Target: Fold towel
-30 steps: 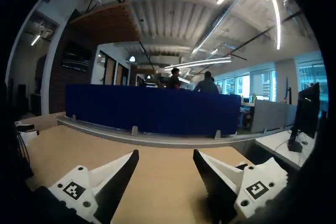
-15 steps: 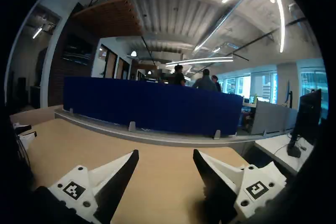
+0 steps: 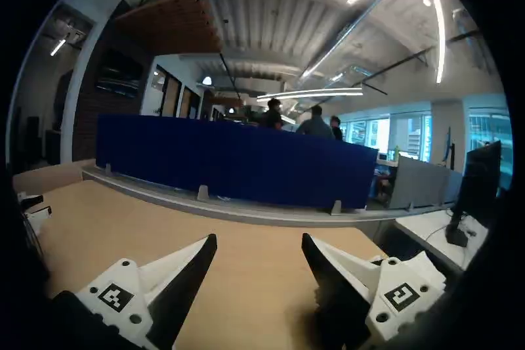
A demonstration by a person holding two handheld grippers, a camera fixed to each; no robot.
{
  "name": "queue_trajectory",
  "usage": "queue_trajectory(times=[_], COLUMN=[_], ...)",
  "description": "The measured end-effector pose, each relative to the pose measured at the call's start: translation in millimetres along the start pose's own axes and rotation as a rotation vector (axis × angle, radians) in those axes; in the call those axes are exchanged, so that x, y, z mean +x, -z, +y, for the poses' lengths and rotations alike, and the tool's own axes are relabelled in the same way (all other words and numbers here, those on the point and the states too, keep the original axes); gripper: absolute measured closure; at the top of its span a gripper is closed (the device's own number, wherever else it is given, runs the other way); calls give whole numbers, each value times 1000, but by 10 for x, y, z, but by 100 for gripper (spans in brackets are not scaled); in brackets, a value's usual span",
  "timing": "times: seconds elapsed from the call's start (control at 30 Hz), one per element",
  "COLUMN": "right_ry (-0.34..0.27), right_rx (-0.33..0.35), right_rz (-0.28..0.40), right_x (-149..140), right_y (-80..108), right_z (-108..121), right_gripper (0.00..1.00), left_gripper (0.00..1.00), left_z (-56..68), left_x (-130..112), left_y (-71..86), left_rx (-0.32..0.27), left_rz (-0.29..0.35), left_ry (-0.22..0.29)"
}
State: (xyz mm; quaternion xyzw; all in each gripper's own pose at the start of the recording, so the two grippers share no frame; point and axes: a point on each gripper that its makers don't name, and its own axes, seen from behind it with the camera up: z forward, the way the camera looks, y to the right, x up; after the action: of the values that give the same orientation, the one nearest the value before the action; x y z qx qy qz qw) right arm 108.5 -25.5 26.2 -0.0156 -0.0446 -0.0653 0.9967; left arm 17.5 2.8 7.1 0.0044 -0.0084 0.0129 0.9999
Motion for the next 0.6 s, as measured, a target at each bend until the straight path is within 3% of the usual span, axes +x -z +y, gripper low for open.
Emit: queue_trajectory(times=[0.6], right_ry=[-21], right_rx=[-8], right_rz=[-3], right_x=[-121], right_y=[57], right_z=[46], right_gripper=[0], left_gripper=[10], left_z=[-146], left_x=[-143], left_y=[61], left_rx=[25], left_rz=[15], left_ry=[18])
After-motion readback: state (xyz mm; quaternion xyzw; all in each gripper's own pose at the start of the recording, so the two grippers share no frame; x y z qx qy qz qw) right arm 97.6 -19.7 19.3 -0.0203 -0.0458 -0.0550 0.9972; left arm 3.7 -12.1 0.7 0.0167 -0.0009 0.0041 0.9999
